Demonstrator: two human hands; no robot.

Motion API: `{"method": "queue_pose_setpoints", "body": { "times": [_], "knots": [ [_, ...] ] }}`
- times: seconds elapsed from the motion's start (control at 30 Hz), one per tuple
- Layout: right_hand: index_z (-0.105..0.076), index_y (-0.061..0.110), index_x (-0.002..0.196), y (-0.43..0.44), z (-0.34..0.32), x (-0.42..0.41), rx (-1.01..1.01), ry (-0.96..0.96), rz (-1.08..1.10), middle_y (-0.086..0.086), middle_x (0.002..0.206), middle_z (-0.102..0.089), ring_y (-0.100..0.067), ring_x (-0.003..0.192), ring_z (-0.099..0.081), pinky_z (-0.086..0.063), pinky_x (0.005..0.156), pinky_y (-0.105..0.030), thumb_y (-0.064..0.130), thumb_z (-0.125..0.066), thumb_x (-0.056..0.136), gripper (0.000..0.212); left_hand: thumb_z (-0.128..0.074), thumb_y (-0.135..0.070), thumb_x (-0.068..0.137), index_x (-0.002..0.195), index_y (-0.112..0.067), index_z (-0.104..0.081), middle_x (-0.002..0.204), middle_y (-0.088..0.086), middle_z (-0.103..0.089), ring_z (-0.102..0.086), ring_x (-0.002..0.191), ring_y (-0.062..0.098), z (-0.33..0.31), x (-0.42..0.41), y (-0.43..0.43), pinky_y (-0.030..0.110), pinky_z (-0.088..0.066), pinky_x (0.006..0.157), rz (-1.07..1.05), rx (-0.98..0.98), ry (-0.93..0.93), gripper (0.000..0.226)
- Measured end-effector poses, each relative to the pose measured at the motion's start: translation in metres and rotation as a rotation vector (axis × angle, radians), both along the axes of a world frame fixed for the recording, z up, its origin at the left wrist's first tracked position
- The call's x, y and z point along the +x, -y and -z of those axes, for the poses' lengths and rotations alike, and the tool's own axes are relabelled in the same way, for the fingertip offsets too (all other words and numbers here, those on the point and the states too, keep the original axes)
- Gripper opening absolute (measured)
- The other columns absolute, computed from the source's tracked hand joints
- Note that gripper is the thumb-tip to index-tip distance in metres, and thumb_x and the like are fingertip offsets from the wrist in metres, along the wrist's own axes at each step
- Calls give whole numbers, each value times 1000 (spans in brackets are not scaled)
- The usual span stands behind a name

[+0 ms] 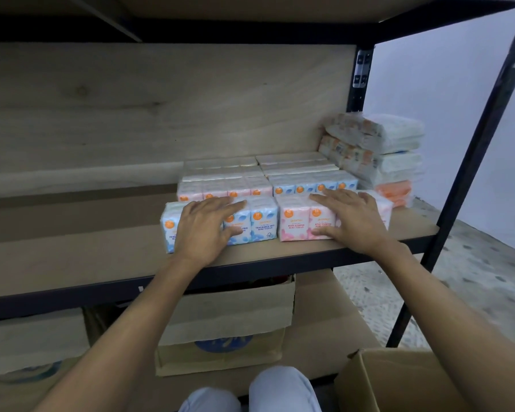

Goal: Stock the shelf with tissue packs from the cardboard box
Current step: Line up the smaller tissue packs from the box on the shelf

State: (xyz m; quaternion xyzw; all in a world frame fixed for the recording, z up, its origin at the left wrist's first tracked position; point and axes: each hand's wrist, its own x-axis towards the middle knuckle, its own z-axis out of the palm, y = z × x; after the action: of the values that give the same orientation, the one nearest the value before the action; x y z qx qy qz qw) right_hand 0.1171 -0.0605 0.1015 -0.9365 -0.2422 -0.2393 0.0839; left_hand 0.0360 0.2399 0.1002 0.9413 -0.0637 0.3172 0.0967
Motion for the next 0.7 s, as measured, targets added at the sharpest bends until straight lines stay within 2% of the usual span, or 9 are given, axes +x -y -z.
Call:
{"method": "queue_pose_setpoints", "body": {
  "times": [0.27,0.47,0.7],
  "knots": [
    [-35,45,138,8,1,29,17,-19,-37,9,150,-37,-19,141,-27,-17,112,-49,68,-60,71,75,-69,-41,82,132,-38,-52,142,-7,-51,-44,133,16,-2,15,3,38,-23,112,11,-3,-17,53],
    [-35,47,137,9,3,44,32,-25,-51,11,150,-36,-16,140,-29,-16,111,-46,73,-50,66,77,-67,-41,83,133,-38,-52,141,-7,-52,-44,132,16,0,25,5,36,-21,111,-12,12,-8,53],
    [-38,46,136,5,5,54,46,-7,-70,10,149,-37,-16,139,-30,-17,111,-46,73,-50,66,76,-71,-38,80,131,-37,-55,137,-6,-56,-48,129,17,2,31,4,37,-25,108,-2,12,29,53]
  ]
}}
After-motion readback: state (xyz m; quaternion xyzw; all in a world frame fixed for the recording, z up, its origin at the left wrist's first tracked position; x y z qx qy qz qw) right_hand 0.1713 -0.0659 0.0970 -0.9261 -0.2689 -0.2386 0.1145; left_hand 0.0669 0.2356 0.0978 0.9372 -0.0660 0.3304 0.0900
